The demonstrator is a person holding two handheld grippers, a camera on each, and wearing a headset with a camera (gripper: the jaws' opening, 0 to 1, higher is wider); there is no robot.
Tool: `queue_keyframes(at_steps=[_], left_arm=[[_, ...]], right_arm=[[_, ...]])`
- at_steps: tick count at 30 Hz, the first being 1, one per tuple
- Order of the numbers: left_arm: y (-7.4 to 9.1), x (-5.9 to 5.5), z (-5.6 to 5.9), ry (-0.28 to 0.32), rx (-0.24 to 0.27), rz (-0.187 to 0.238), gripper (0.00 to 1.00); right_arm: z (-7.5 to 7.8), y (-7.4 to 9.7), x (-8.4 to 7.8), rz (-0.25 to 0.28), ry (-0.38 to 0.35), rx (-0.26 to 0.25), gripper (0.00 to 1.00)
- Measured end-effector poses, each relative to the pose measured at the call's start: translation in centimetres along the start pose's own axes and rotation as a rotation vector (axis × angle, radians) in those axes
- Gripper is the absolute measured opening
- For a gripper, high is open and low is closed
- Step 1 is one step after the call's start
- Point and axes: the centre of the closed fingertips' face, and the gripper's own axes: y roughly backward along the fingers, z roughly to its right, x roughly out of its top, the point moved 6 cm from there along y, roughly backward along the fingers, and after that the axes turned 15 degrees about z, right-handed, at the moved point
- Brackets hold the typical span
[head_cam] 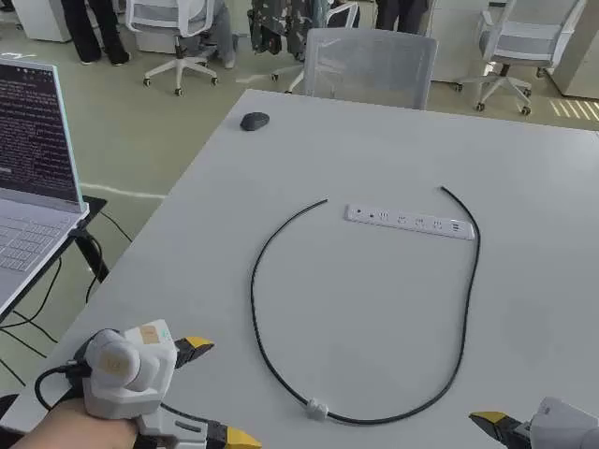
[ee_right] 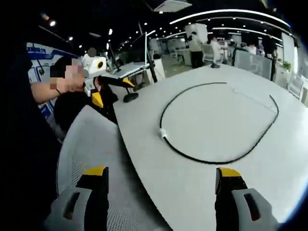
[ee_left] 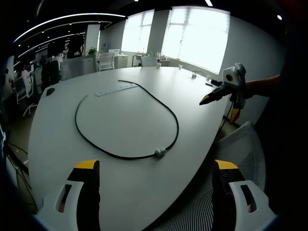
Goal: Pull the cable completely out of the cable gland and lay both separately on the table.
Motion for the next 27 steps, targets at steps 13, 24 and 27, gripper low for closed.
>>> queue_keyframes(at_steps=[13,24,27], left_arm=[[-0.1,-0.2,-1.0,0.0,-0.031,-0.009,0.95],[-0.7,-0.7,-2.0,0.006,-0.043,-0.011,0.95],[-1.0,-0.8,-2.2,0.013,-0.044,-0.005,0.95]], right_arm=[[-0.8,-0.7,-0.7,0.004,-0.024,0.014,0.9],[-0.5,-2.0,0.2,-0.019,0.015,0.026,0.88],[-0.5,-2.7,0.4,-0.031,0.03,0.036,0.87]])
